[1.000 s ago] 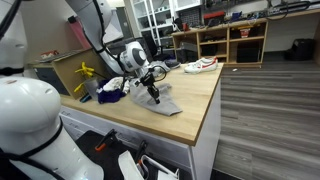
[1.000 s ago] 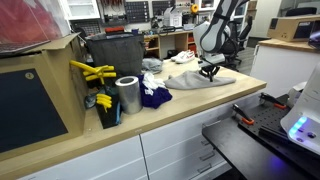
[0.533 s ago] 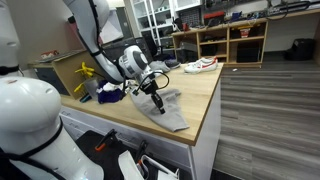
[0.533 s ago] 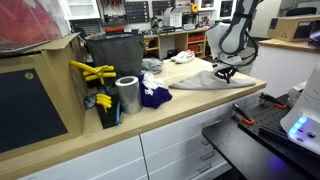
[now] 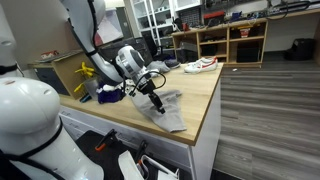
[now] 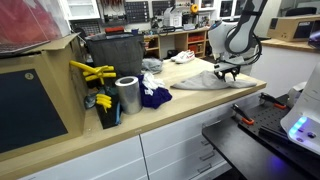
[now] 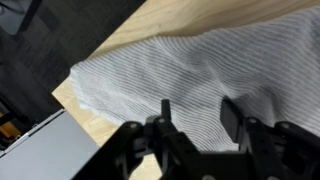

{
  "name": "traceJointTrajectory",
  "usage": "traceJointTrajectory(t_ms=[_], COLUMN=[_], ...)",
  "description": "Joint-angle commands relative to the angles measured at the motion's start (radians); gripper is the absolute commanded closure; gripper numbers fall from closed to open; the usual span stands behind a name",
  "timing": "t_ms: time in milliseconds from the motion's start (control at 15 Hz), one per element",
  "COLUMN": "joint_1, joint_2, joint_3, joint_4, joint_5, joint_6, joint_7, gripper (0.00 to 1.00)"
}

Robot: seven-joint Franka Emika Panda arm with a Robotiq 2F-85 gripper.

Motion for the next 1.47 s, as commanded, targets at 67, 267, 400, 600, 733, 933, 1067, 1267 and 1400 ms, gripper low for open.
traceJointTrajectory(t_ms=[67,267,400,600,733,933,1067,1267,1400], joint_1=[-0.022,-0.032,-0.043,-0.04,-0.025,-0.007,0.001,0.003,0.006], joint_2=[-0.079,-0.065,-0.022,0.067,0.131,0.21,0.246,0.245,0.244], joint_3=[0.108,0.169,0.203,0.243,0.255,0.273,0.281,0.312,0.328], joint_4=[0.042,0.136,0.21,0.324,0.401,0.505,0.554,0.576,0.59], joint_5=[0.011,0.052,0.119,0.259,0.343,0.458,0.533,0.649,0.715], joint_6=[-0.023,-0.017,-0.001,0.004,-0.006,-0.03,-0.054,-0.118,-0.177], joint_7=[-0.002,-0.044,-0.095,-0.205,-0.276,-0.377,-0.441,-0.546,-0.606], gripper=[0.07,0.0,0.0,0.34,0.51,0.73,0.87,1.0,1.0])
